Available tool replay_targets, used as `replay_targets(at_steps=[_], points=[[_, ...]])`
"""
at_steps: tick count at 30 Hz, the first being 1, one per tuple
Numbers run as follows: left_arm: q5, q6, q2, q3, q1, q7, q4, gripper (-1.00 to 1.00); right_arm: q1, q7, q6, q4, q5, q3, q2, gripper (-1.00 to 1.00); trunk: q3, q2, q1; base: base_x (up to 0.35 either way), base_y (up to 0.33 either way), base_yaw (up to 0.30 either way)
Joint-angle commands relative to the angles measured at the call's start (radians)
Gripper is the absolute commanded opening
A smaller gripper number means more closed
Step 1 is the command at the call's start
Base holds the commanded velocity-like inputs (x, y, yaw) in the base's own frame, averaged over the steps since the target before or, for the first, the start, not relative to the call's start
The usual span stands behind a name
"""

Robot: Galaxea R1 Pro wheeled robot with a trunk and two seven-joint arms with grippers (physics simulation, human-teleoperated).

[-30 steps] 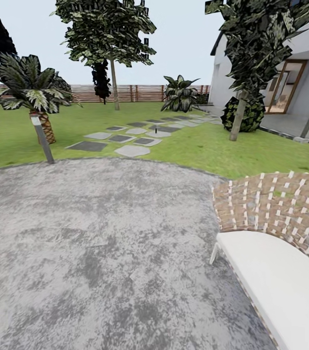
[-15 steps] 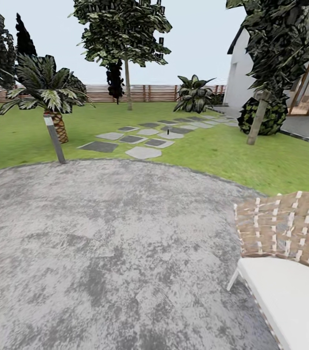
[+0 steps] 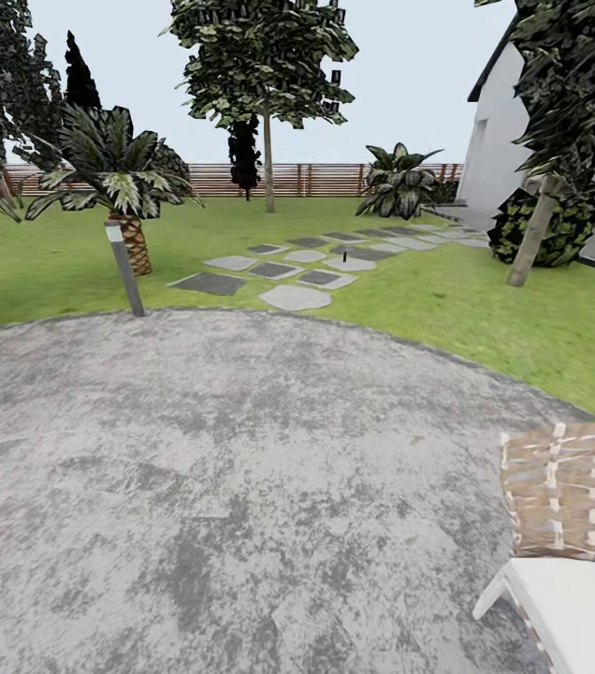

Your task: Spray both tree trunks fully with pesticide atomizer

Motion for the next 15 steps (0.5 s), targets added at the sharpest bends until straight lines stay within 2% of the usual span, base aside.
replay_targets(at_steps=[1,15], points=[[0.000,0.000,0.000,0.000,0.000,0.000,0.000,1.00,0.000,0.000,0.000,0.000,0.000,0.000,0.000,1.00,0.000,0.000,0.000,0.340,0.000,0.002],[0.001,0.000,0.000,0.000,0.000,0.000,0.000,1.00,0.000,-0.001,0.000,-0.002,-0.001,0.000,0.000,1.00,0.000,0.000,0.000,0.340,0.056,0.000]])
